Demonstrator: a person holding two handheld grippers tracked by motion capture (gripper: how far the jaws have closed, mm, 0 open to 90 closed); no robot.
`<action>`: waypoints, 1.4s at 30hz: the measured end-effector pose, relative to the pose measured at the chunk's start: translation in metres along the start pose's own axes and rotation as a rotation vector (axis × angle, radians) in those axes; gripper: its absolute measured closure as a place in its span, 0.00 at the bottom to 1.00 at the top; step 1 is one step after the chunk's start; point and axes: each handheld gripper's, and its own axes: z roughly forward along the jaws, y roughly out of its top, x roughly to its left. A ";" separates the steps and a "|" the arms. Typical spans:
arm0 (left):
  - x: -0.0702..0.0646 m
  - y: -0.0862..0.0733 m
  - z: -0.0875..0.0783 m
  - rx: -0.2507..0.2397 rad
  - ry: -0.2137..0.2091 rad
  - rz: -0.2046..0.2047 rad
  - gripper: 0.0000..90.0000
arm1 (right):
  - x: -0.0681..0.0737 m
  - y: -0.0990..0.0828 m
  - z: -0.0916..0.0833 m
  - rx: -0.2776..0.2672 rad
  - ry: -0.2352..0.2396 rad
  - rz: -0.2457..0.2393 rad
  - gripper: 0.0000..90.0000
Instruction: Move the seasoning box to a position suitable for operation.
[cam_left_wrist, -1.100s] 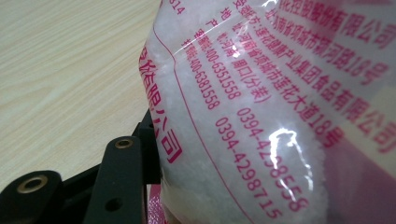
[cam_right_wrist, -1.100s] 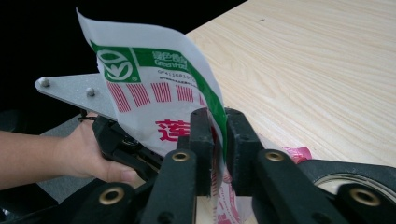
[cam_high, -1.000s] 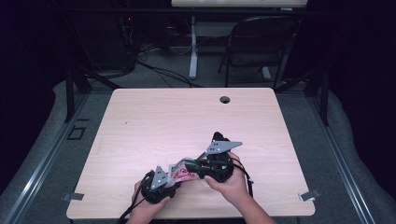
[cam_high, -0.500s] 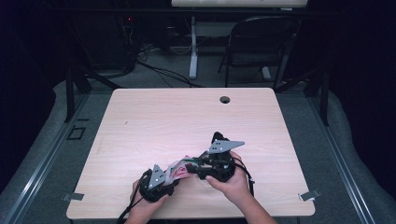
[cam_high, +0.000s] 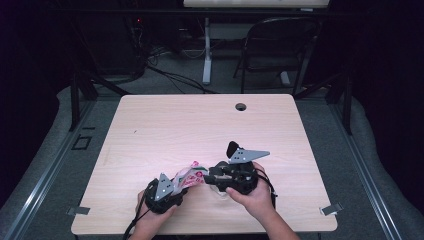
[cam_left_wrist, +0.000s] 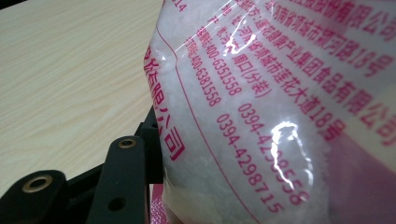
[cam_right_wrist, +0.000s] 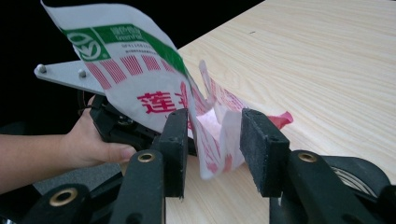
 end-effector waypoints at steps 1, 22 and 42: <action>0.001 0.001 0.000 -0.004 0.002 0.000 0.60 | 0.000 0.000 -0.001 -0.002 0.001 -0.001 0.69; 0.024 0.029 -0.001 -0.076 0.060 0.008 0.60 | -0.015 -0.008 -0.023 -0.043 -0.048 0.043 0.69; 0.031 0.059 0.010 -0.099 0.083 0.071 0.60 | -0.021 -0.010 -0.030 -0.041 -0.074 0.052 0.69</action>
